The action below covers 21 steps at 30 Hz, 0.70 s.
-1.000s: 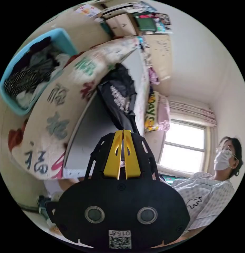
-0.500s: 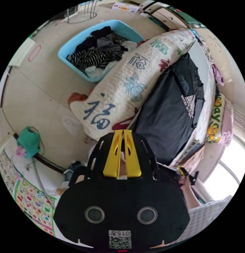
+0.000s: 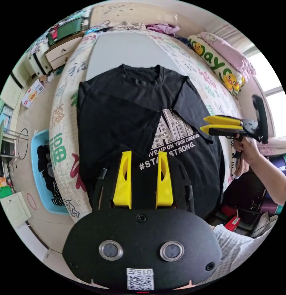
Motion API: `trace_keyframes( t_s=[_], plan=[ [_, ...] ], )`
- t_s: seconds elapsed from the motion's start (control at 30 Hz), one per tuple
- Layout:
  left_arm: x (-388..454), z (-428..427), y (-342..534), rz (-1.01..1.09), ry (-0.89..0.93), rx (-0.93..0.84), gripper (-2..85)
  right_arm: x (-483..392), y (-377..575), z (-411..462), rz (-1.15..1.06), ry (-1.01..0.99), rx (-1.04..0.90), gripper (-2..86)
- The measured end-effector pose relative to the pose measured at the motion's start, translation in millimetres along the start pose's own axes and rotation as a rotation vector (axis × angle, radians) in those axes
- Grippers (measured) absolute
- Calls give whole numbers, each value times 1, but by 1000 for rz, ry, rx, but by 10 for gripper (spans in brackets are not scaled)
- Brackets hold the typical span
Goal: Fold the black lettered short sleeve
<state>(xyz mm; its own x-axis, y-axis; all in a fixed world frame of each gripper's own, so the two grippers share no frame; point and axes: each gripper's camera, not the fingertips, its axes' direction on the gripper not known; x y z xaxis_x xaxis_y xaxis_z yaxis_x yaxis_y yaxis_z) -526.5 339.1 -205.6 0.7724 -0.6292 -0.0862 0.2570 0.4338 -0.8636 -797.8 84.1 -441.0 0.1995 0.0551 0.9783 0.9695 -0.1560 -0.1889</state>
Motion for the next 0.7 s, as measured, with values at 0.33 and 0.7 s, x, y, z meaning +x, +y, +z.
trace_keyframes(
  t_s=[0.33, 0.7],
  plan=[
    [-27, -14, 1, -44, 103, 22, 4, -6, -25, -40, 4, 92, -106, 30],
    [-261, -141, 131, -933, -65, 400, -2, 261, 71, -193, 870, 208, 49, 65]
  ],
)
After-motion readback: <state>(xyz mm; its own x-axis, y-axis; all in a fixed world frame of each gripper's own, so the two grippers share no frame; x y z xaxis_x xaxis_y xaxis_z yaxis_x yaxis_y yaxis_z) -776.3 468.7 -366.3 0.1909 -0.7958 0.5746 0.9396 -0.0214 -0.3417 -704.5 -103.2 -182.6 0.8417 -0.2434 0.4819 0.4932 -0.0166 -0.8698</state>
